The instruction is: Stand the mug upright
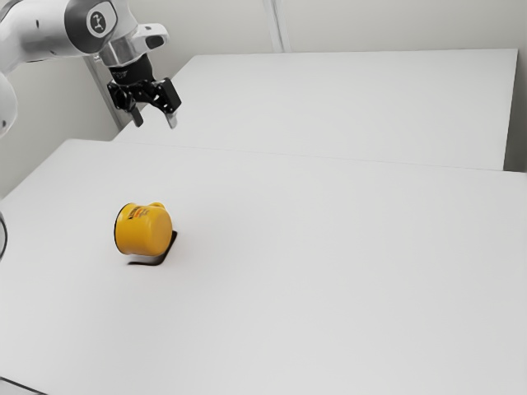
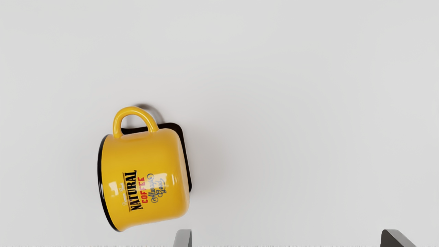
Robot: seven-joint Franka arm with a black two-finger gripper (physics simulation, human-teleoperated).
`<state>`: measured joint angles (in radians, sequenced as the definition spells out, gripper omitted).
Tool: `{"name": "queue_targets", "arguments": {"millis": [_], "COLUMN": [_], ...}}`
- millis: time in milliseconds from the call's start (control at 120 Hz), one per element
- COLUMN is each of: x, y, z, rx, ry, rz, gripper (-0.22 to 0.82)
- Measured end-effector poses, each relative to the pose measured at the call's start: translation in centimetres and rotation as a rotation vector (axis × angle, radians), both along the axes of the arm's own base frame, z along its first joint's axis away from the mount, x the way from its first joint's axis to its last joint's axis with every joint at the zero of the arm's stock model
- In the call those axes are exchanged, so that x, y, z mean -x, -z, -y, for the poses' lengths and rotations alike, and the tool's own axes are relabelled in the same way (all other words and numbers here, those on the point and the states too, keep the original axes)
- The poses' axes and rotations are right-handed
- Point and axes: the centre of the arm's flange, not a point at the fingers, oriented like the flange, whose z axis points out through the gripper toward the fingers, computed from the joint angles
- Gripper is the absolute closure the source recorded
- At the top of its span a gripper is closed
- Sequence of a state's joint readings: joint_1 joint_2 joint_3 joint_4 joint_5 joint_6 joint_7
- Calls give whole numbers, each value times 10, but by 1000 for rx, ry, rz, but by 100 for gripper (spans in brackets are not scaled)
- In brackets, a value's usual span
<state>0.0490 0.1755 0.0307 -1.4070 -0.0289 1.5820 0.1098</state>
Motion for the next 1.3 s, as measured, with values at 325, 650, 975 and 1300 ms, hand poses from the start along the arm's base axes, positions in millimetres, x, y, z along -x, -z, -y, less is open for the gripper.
{"name": "queue_targets", "arguments": {"millis": [325,650,975,1300], "x": [1,19,27,43], "y": [-1,13,150,251], "z": [1,-120,-260,-282], "rx": [1,226,609,864], "ry": [0,-181,-293,-260], "rz": [-4,-8,-43,-18], "gripper": [0,0,0,0]}}
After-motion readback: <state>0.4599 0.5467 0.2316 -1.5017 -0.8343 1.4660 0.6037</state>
